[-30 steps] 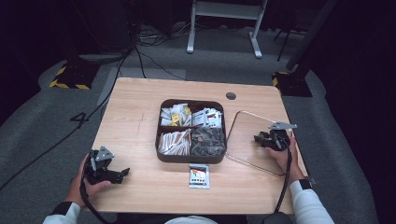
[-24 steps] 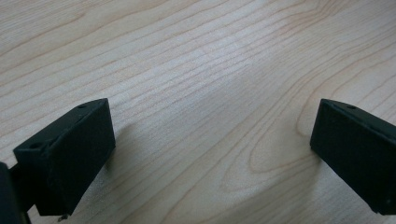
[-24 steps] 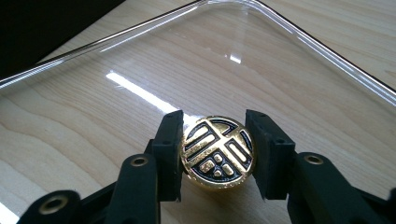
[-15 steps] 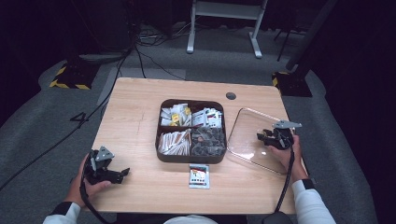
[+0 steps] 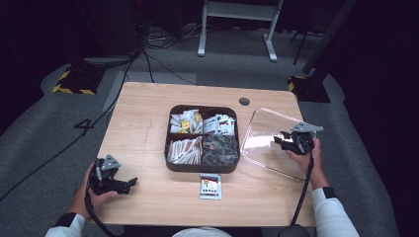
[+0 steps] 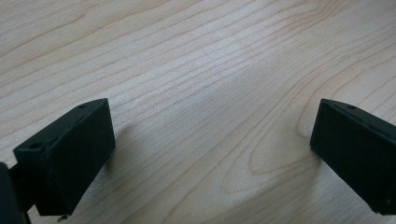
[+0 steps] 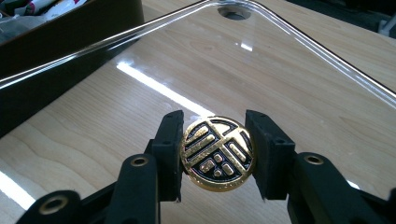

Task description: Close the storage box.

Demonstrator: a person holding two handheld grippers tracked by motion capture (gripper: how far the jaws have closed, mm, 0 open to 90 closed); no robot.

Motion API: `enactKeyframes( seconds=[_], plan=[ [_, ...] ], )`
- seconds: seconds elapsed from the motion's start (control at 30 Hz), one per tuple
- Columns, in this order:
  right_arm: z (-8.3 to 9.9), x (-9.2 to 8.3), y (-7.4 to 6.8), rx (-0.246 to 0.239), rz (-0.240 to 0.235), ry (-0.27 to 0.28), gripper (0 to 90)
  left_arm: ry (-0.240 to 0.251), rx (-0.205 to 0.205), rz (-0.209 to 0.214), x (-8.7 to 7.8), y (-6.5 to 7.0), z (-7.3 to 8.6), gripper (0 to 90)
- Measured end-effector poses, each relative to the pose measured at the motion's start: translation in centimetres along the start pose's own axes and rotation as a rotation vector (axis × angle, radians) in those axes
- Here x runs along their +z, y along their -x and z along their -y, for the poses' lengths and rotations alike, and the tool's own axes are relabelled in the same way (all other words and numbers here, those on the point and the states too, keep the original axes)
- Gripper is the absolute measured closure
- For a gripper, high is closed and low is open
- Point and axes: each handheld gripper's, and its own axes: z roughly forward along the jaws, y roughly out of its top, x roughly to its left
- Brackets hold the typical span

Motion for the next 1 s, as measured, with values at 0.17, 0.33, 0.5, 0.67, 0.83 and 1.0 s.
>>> enactKeyframes(
  seconds=[0.17,0.33,0.5,0.67,0.83,1.0],
  plan=[
    [-1.0,-1.2,0.5,0.025,0.000,0.041,60.0,0.000,-0.002,-0.001,0.0,0.0,0.0,0.2],
    [-2.4,-2.6,0.1,0.004,-0.016,0.071,60.0,0.000,-0.002,-0.002,0.0,0.0,0.0,0.2],
    [-3.5,-2.9,-0.4,-0.010,-0.039,0.089,60.0,0.000,-0.002,-0.002,0.0,0.0,0.0,0.2],
    [-4.2,-2.6,-1.2,-0.038,-0.061,0.080,60.0,0.000,-0.002,-0.002,0.0,0.0,0.0,0.2],
    [-5.2,-2.5,-2.0,-0.037,-0.086,0.088,60.0,0.000,-0.001,-0.002,0.0,0.0,0.0,0.2],
    [-6.7,-2.5,-3.1,-0.061,-0.093,0.087,60.0,0.000,-0.002,-0.002,0.0,0.0,0.0,0.2]
  ],
)
